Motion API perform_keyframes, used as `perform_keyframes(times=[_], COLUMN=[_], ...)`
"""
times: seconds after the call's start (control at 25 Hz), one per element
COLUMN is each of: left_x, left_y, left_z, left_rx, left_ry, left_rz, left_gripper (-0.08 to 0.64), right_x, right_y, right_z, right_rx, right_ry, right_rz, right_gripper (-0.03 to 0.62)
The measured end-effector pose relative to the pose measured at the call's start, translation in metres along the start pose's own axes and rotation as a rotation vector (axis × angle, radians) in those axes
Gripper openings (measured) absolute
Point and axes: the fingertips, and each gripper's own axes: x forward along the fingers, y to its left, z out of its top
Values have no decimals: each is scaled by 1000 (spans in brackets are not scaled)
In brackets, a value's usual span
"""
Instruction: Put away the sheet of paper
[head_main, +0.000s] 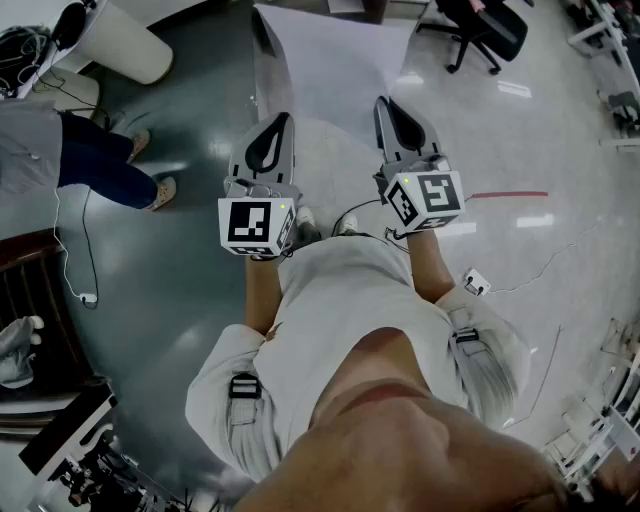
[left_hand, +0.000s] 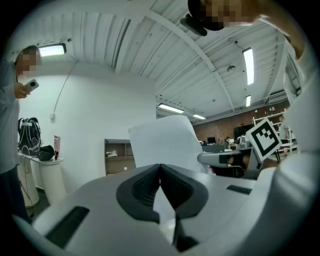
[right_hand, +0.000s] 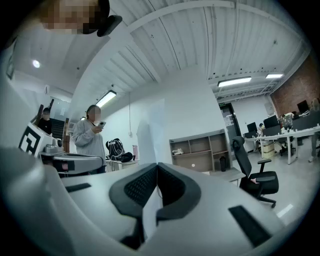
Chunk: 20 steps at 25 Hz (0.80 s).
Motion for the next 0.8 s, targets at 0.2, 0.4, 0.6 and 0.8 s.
perform_keyframes(times=[0.2,0.4,0.6,0.8], left_x=[9,18,30,51], left_y=[-11,-16,-4,21], left_z=[3,-1,-2,-9], left_rx=[2,0,0,-13], left_ry=[-1,9,14,10], left_rz=[8,10,5,-16], left_gripper=[21,21,21,21], right_x=[-5,-4,13,44], right_y=[-8,-17,-17,-20], right_z=[5,2,3,3], right_rx=[-5,-2,2,-14], right_ry=[-14,-8,-6,-8], right_rz=[17,29,31,21], right_gripper=[21,21,21,21])
